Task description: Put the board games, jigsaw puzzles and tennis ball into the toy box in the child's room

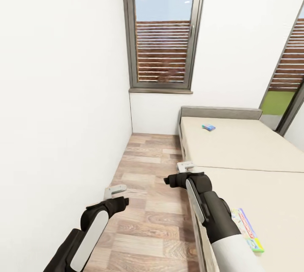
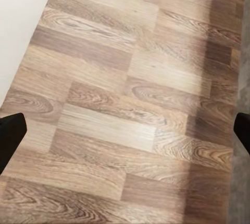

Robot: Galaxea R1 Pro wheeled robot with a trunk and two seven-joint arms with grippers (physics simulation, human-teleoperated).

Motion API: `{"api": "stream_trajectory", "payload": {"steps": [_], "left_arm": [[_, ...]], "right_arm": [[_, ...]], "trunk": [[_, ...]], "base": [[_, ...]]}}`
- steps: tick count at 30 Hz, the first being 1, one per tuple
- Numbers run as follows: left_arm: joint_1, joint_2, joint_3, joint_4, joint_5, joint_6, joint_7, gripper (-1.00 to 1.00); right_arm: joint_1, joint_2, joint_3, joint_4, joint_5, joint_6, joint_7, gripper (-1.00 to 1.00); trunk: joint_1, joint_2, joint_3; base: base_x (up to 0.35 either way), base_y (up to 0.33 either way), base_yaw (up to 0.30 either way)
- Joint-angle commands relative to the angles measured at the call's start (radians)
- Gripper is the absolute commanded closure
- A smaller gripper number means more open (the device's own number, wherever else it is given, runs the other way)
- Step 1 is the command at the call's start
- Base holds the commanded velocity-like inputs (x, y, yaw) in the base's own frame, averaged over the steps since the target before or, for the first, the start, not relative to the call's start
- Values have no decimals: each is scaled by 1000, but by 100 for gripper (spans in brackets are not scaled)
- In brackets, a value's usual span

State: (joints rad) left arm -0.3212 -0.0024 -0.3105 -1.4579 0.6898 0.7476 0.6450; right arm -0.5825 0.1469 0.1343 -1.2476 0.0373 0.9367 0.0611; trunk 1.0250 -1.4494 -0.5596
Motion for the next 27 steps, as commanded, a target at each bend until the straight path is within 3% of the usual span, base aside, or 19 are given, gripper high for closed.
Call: {"api": "stream_trajectory", "payload": {"steps": [1,7,27], "left_arm": [[-1,0,-1,-1,10,0,10,-100],[-1,0,-4,-1,3,-2,14,-100],[-1,-1,-9,-1,0,-3,13,-100]], "right_arm": [[-1,0,-1,-1,5,5,6,-100],[-2,0,-3,-1,4,5,6,-100],[-2,-1,-5,-1,5,5,6,-100]], "trunk": [[0,-1,-1],[0,-1,-1],[0,-1,-1]], "base": [[10,332,0],[5,271,0],[97,85,-1]]}}
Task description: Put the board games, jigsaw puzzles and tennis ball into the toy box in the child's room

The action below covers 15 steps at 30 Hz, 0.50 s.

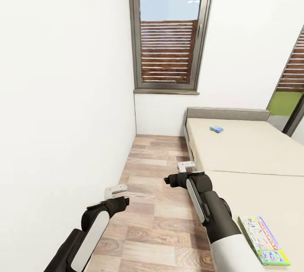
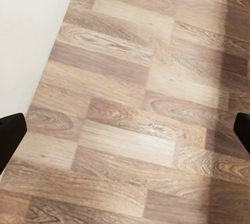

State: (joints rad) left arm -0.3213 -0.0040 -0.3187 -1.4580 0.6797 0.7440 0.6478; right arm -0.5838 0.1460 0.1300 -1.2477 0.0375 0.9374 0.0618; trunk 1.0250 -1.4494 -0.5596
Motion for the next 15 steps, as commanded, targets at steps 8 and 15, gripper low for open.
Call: {"api": "stream_trajectory", "payload": {"steps": [8,15], "left_arm": [[-1,0,-3,-1,10,1,10,-100],[-1,-2,-4,-2,13,1,11,-100]], "right_arm": [[-3,0,-1,-1,4,6,4,-100],[-5,-1,-1,-3,5,6,4,-100]], "trunk": [[0,-1,-1],[0,-1,-1]], "base": [[8,6,-161],[8,125,-51]]}}
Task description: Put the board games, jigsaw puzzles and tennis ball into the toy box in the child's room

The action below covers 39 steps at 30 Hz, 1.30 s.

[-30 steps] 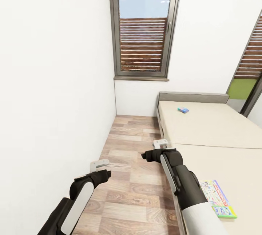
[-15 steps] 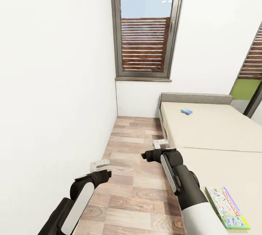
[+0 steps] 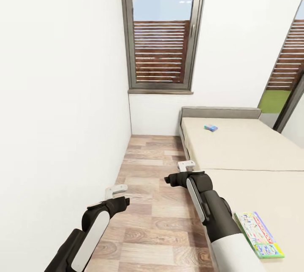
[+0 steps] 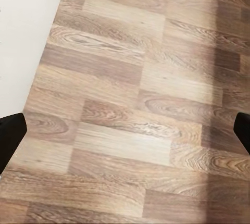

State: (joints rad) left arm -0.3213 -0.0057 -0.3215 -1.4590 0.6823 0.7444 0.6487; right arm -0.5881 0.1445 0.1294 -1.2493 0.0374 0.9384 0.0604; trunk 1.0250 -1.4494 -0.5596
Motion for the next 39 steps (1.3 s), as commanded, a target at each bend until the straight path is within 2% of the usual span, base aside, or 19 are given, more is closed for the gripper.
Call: {"api": "stream_trajectory", "payload": {"steps": [1,13,18,24,39], "left_arm": [[-1,0,-2,-1,10,0,10,-100],[-1,-1,-3,-1,10,0,11,-100],[-1,-5,-4,-1,11,0,10,-100],[-2,-6,0,0,20,2,7,-100],[-5,-7,-1,0,19,3,6,-100]], "right_arm": [[-1,0,-1,-1,5,4,6,-100],[0,-3,-2,-3,4,1,8,-100],[0,-4,-4,-4,5,-29,7,-100],[1,0,-8,-39,4,-35,3,-100],[4,1,-9,-56,3,-33,3,-100]], "trunk": [[0,-1,-1],[0,-1,-1],[0,-1,-1],[0,-1,-1],[0,-1,-1]], "base": [[32,187,-13],[6,45,-2],[0,26,0],[29,4,0],[296,1,0]]}}
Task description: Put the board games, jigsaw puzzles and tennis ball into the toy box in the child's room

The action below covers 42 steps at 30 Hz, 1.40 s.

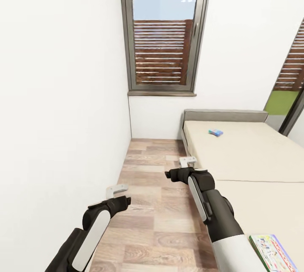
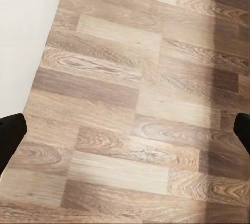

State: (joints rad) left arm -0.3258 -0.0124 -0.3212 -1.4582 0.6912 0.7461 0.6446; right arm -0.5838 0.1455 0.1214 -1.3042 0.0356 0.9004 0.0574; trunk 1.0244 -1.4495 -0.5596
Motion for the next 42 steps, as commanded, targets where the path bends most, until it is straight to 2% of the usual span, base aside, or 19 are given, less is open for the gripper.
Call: {"api": "stream_trajectory", "payload": {"steps": [1,8,18,42], "left_arm": [[-1,0,-1,-1,11,1,10,-100],[-1,0,-3,-2,10,0,12,-100],[-1,-1,-3,-2,13,2,9,-100],[-1,0,-1,-1,11,2,1,-100]], "right_arm": [[-1,0,-1,-1,4,5,6,-100],[-1,-1,-1,-1,5,5,6,-100],[-1,-2,-1,-12,5,5,4,-100],[2,-1,-2,-72,6,3,0,-100]], "trunk": [[1,-1,-1],[1,-1,-1],[1,-1,-1],[1,-1,-1]], "base": [[342,18,0],[314,120,0],[167,33,-92],[337,1,-5]]}}
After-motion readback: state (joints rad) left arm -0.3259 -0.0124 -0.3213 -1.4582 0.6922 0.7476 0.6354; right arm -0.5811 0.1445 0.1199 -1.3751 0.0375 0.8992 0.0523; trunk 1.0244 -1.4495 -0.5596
